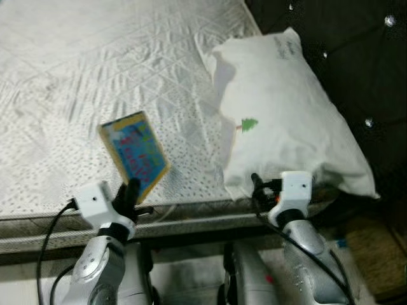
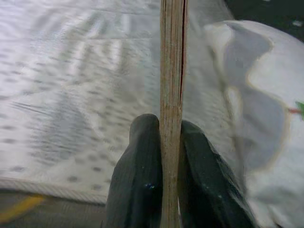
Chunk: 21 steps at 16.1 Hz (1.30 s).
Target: Clean up the room
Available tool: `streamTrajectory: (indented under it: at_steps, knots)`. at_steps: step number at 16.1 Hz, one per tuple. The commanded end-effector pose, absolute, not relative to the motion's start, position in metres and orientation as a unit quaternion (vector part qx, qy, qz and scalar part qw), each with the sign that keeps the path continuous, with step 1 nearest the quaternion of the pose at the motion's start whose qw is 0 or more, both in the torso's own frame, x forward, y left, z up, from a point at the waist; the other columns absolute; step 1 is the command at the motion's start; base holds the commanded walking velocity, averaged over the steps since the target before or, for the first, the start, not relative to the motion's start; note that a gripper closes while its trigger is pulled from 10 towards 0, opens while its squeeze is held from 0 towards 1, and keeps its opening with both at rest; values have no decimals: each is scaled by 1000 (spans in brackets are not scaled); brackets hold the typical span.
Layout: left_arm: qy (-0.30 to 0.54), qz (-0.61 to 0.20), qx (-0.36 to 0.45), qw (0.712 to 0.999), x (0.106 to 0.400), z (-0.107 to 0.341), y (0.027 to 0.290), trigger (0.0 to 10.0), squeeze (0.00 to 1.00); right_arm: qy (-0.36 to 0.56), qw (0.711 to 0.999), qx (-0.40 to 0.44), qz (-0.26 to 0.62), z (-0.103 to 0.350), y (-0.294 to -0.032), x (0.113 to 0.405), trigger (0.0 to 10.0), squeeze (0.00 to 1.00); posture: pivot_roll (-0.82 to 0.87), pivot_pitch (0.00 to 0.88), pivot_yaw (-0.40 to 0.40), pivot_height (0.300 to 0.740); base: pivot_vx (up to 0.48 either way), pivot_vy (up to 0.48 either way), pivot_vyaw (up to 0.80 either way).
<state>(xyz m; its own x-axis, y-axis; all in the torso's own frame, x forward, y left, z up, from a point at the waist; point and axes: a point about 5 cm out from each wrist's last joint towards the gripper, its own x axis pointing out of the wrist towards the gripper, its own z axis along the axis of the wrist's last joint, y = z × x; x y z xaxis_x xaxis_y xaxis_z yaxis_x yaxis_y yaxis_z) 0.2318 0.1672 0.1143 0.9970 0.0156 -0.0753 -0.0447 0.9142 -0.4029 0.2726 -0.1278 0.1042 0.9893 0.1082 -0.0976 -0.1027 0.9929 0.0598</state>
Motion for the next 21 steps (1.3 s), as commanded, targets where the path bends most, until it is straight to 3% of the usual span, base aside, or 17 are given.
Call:
streamTrajectory:
  at_steps: [1,5,10,13,17,21]
  knots:
    - [21,27,-204,978,231,119,170,10000,0,52,997,24,55,104,-129,271,10000,0,-108,215,-37,588,0,0,0]
    - [28,33,-202,978,231,117,169,10000,0,51,997,26,60,104,-129,270,10000,0,-111,218,-37,588,0,0,0]
    - [28,46,-200,978,233,116,171,10000,0,52,996,28,64,104,-129,270,10000,0,-111,219,-38,539,0,0,0]
    - [23,61,-197,978,235,118,174,10000,0,51,996,21,70,105,-129,269,10000,0,-118,225,-41,539,0,0,0]
    - [10,64,-200,978,255,123,178,10000,0,44,996,26,73,107,-129,265,10000,0,-135,232,-42,539,0,0,575]
    - [23,-9,-312,950,291,126,164,10000,0,47,997,14,63,108,-135,260,10000,0,-178,242,-50,539,0,0,0]
